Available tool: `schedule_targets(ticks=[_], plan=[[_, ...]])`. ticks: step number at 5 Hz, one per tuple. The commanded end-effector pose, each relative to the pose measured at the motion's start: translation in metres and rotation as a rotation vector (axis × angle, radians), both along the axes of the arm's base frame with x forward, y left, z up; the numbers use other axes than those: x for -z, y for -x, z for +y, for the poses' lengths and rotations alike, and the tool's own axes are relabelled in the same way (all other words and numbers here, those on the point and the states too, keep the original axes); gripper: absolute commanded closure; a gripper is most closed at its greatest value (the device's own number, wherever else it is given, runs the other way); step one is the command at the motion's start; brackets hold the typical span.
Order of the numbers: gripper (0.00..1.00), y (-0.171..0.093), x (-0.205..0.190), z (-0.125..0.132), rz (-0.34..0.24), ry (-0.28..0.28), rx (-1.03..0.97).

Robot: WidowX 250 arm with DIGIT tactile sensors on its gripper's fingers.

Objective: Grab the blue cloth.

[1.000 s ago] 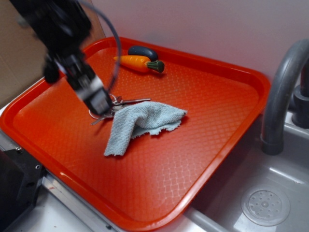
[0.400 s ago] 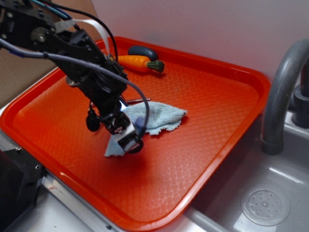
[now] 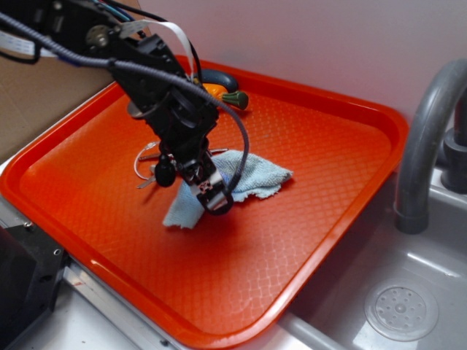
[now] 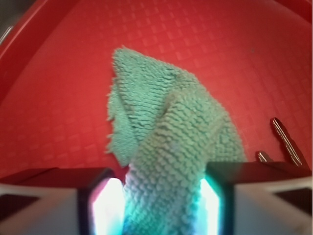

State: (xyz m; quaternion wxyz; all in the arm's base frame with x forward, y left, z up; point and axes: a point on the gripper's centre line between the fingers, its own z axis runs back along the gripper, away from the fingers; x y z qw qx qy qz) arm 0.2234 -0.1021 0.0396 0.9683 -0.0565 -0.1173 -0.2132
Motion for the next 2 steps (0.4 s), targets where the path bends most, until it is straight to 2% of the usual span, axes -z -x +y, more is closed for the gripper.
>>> schedule_targets(ticks=[1, 2], plan=[[1.0, -0.018, -0.02, 0.018, -0.063, 0.013, -0.114], [1.0, -0.014, -0.069, 0.03, 0.007, -0.001, -0.304]])
